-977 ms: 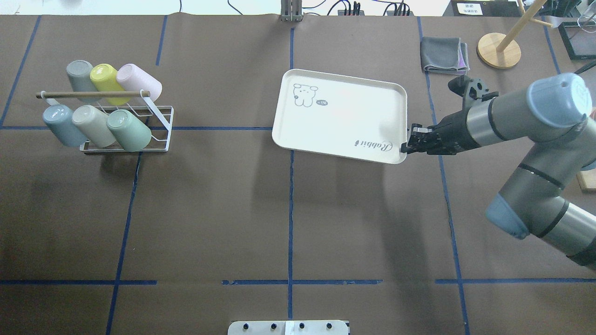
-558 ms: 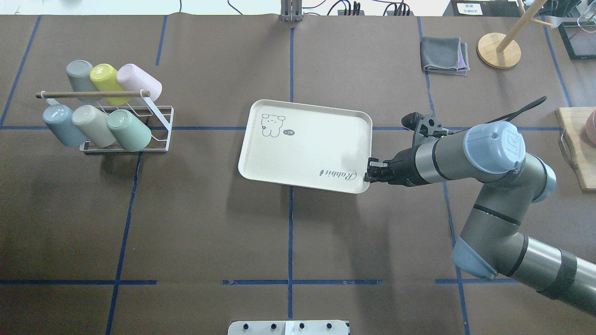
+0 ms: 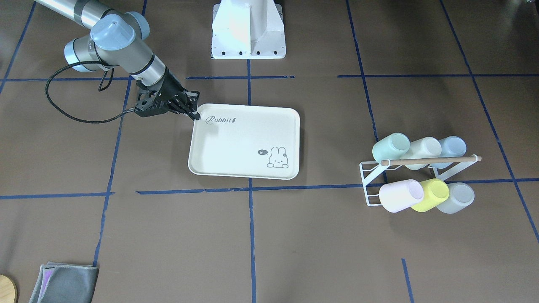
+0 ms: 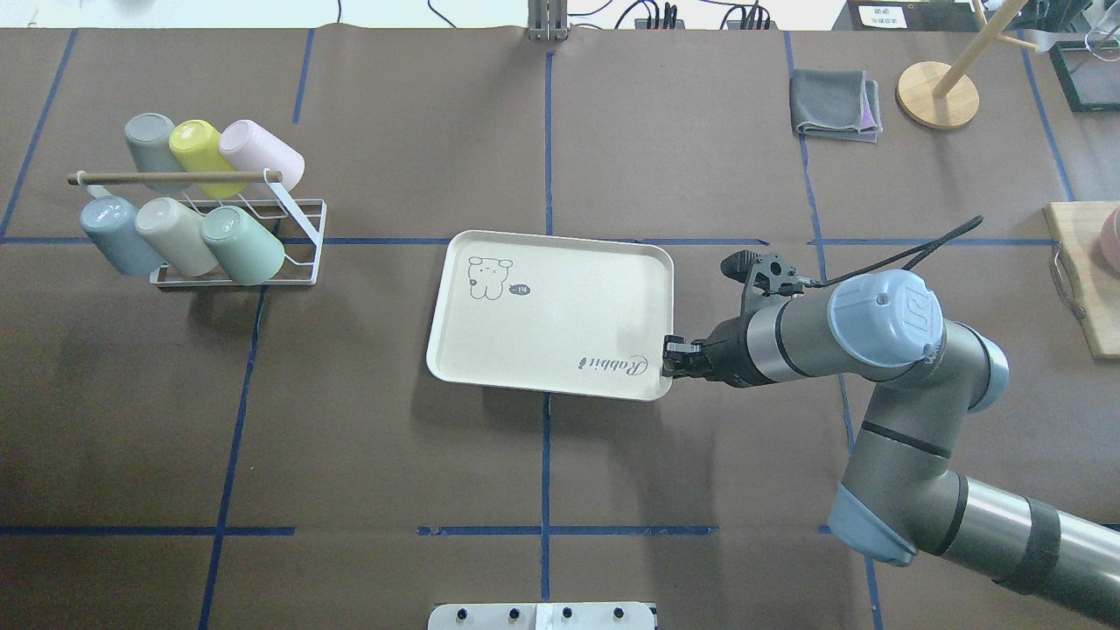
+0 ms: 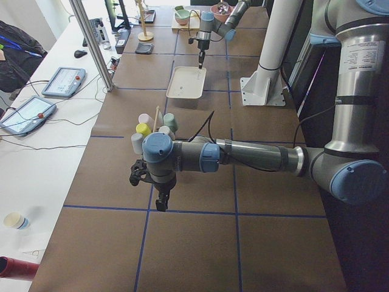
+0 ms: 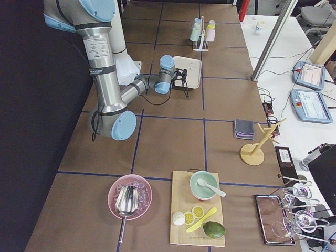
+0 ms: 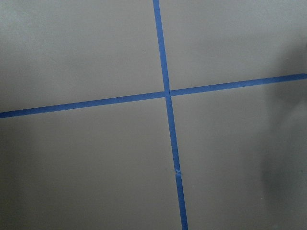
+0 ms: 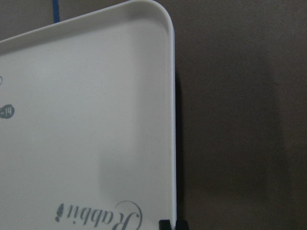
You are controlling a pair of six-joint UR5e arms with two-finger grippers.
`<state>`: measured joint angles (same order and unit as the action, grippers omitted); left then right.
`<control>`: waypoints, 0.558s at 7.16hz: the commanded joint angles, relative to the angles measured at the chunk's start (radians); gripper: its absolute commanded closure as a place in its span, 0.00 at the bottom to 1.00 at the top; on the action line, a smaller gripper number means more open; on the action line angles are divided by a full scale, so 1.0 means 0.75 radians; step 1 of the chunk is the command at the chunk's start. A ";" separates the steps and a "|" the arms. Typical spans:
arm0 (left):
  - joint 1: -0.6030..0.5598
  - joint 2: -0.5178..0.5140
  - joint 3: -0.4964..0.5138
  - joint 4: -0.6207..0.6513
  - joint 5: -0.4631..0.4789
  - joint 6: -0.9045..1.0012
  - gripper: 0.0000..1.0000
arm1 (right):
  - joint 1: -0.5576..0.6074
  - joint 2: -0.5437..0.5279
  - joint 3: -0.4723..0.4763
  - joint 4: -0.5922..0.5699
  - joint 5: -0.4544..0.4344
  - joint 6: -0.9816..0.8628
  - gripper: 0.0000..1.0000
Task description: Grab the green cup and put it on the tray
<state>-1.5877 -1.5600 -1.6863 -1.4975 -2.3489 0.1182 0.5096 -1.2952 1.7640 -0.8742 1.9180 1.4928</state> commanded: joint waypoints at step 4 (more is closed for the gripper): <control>0.000 0.000 0.003 0.000 -0.002 0.000 0.00 | -0.017 -0.003 0.004 0.000 0.038 -0.002 0.57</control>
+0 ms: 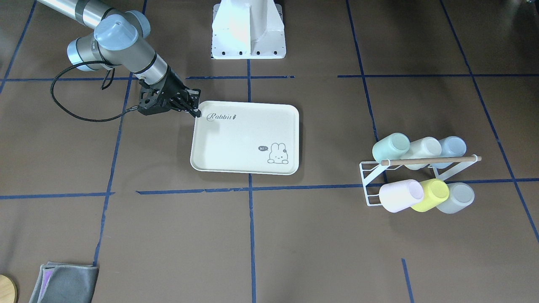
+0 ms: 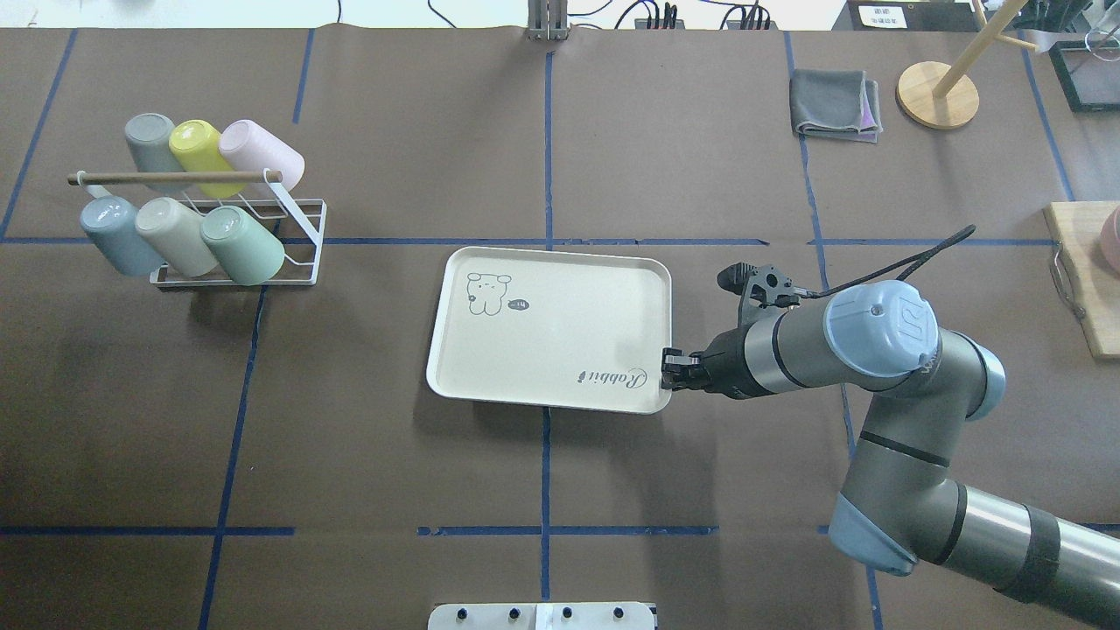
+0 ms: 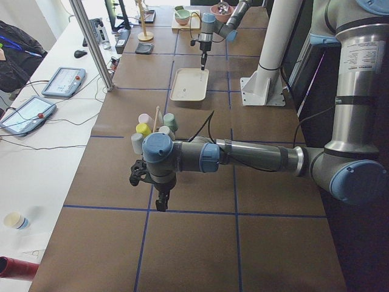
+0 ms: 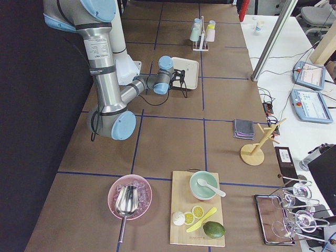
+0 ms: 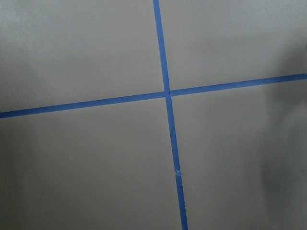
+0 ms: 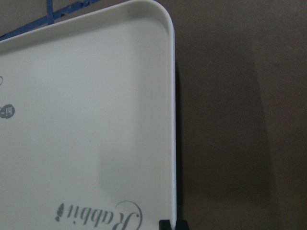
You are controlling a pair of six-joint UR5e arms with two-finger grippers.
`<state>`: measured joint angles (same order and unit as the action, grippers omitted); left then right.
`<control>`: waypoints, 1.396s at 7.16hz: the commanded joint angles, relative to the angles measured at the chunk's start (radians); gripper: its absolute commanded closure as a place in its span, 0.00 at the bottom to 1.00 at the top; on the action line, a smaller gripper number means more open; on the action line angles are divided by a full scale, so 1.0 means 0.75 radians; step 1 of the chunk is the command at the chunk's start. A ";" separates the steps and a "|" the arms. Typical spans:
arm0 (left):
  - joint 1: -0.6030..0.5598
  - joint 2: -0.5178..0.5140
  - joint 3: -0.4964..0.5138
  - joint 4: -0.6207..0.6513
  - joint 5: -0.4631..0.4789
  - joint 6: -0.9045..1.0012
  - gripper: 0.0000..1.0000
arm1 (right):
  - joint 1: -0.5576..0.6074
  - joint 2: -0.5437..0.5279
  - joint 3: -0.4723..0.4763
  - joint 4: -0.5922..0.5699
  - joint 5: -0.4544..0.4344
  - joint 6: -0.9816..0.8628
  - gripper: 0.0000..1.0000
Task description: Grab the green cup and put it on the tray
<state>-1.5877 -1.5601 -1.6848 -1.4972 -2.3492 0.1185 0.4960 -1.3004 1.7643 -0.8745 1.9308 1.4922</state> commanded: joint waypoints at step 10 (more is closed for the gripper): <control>0.016 -0.065 -0.357 0.314 0.015 -0.001 0.00 | 0.346 -0.005 0.195 -0.605 0.170 -0.395 0.00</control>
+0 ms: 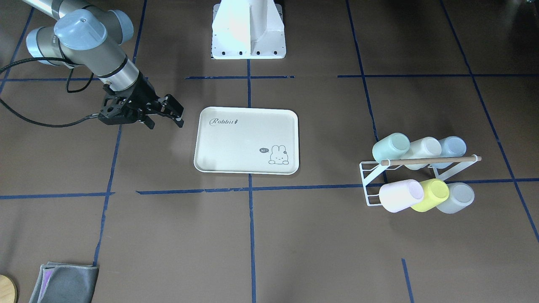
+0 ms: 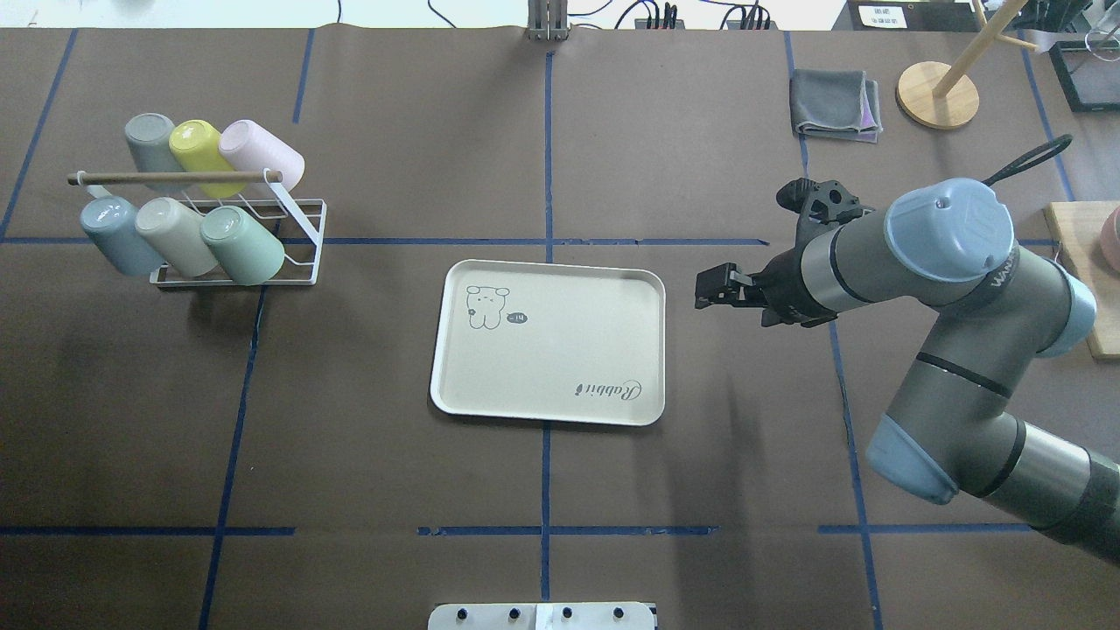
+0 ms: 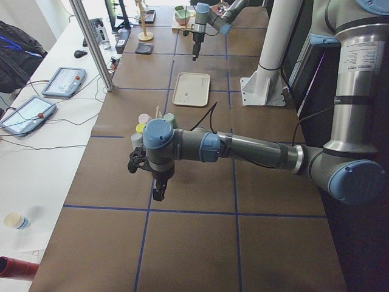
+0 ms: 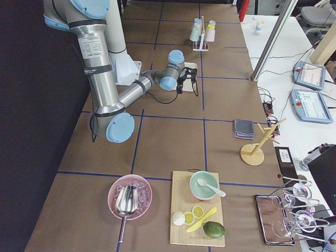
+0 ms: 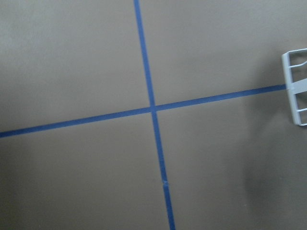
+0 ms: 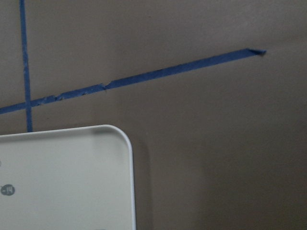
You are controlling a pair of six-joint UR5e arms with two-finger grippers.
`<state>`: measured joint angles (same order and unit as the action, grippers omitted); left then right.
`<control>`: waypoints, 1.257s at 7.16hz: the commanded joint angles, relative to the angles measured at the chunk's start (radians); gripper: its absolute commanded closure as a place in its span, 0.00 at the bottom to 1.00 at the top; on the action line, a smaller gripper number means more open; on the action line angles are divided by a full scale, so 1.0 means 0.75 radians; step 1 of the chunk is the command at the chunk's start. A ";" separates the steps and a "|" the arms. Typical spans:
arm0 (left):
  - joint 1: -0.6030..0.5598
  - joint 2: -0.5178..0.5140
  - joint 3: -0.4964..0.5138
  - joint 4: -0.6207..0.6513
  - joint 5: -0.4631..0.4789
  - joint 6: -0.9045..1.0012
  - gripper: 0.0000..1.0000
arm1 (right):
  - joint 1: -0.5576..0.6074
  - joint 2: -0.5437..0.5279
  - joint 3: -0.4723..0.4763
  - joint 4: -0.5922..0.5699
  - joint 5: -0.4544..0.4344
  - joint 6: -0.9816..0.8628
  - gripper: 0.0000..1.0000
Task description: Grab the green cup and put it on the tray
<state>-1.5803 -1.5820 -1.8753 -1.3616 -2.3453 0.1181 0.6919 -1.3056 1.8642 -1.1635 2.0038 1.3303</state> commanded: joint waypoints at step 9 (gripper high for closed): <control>0.507 -0.324 -0.498 0.328 0.521 -0.025 0.00 | 0.670 -0.367 0.075 -0.353 0.388 -1.081 0.00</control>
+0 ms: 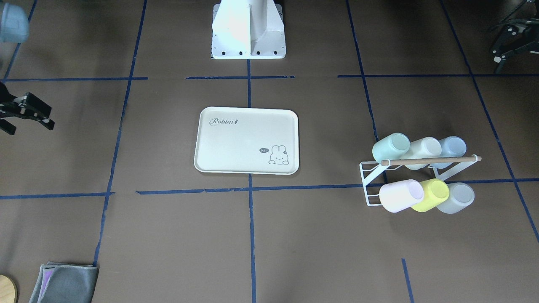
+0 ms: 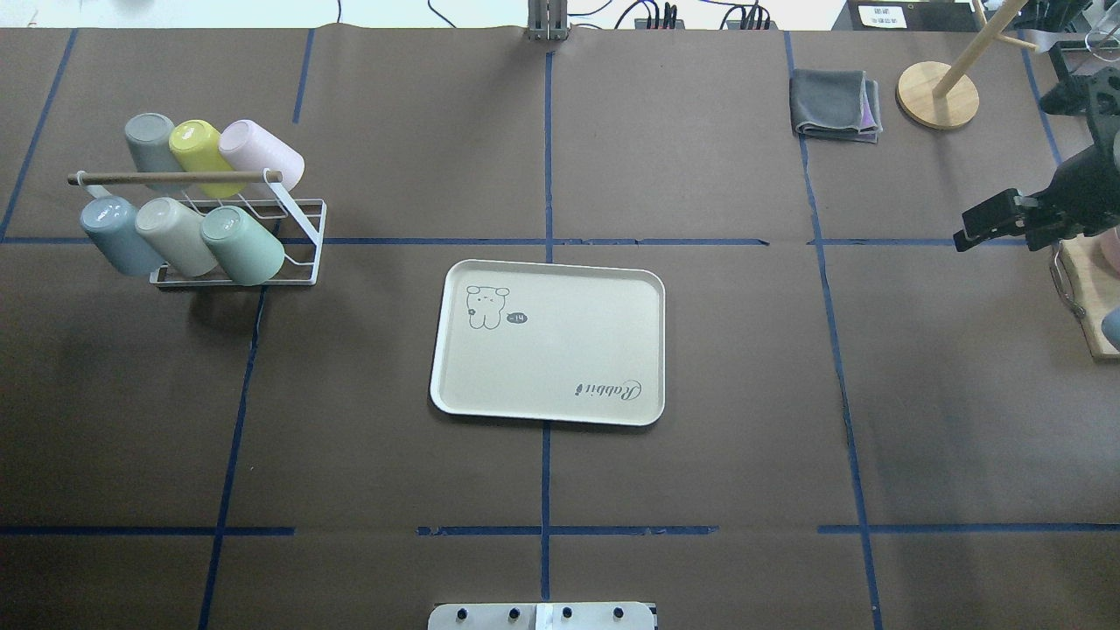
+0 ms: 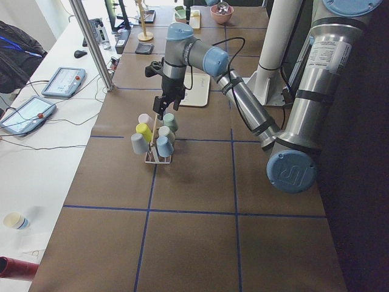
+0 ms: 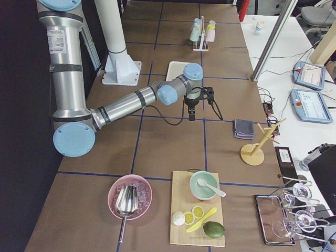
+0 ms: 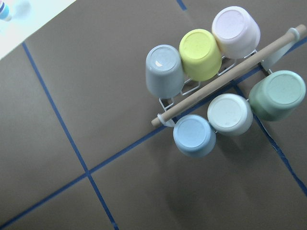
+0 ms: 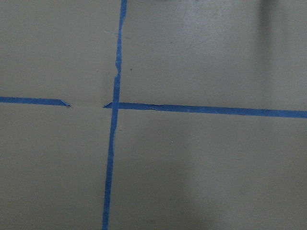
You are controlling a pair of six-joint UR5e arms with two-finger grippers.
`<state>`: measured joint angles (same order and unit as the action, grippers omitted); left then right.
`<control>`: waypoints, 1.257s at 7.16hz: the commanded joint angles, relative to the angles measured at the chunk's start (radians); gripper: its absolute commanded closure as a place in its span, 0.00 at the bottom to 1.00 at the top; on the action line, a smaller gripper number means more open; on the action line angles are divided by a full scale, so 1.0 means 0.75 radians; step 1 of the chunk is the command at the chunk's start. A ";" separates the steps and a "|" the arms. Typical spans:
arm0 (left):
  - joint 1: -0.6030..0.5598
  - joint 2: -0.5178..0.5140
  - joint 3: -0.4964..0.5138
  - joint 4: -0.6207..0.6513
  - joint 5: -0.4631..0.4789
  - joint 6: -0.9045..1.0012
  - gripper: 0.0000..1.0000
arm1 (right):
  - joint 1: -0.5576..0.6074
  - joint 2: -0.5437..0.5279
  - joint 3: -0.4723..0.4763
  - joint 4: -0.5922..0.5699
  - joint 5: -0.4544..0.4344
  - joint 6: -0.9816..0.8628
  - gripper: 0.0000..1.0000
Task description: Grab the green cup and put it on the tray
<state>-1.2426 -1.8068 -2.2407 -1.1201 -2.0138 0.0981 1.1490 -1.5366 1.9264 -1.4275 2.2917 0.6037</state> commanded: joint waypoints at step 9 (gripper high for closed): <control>0.891 -0.234 -0.033 0.465 1.208 0.282 0.00 | 0.239 -0.129 -0.188 0.007 0.078 -0.463 0.00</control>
<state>-0.6312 -1.9783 -2.2704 -0.7788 -1.1546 0.2843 1.3265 -1.6293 1.7874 -1.4231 2.3496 0.2565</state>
